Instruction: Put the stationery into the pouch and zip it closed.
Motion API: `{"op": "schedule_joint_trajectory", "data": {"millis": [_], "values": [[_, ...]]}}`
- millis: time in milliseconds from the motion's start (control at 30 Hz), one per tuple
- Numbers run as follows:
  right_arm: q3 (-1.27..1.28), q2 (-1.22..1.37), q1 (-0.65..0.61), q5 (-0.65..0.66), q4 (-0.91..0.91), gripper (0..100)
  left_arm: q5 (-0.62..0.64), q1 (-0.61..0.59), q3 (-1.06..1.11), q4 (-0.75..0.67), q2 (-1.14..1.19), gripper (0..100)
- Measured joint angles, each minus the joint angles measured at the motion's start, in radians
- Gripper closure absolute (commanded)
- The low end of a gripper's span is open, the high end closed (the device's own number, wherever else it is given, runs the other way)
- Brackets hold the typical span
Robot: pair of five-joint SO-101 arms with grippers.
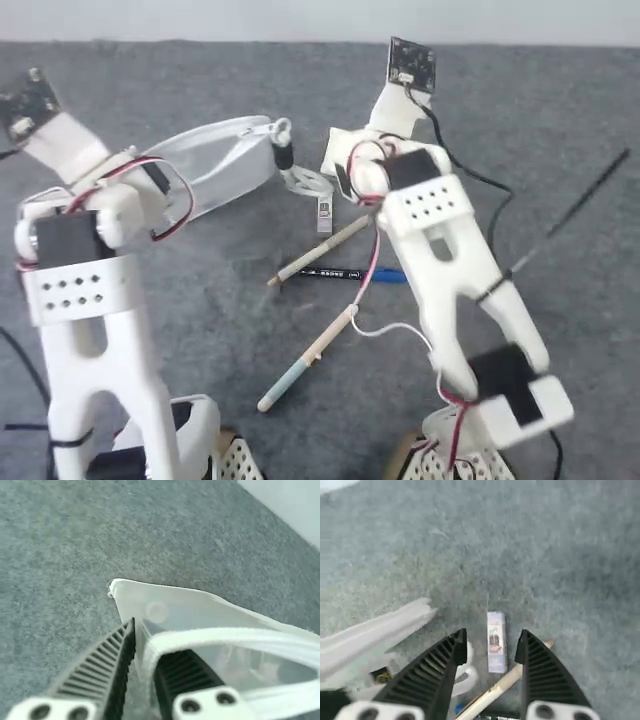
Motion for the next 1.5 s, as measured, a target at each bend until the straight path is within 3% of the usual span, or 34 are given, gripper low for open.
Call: {"op": "schedule_joint_trajectory", "data": {"millis": [467, 1167, 1400, 1500], "values": [[-0.222, 0.365, 0.003, -0.166, 0.195, 83.5, 0.000, -0.048, 0.000, 0.000, 0.000, 99], [-0.402, 0.678, 0.002, -0.180, 0.252, 83.7, 0.000, -0.048, 0.000, 0.000, 0.000, 99], [-0.568, 0.787, 0.009, -0.180, 0.370, 99.6, 0.000, -0.048, 0.000, 0.000, 0.000, 99], [-0.634, 0.829, 0.012, -0.157, 0.422, 99.1, 0.000, -0.048, 0.000, 0.000, 0.000, 99]]}}
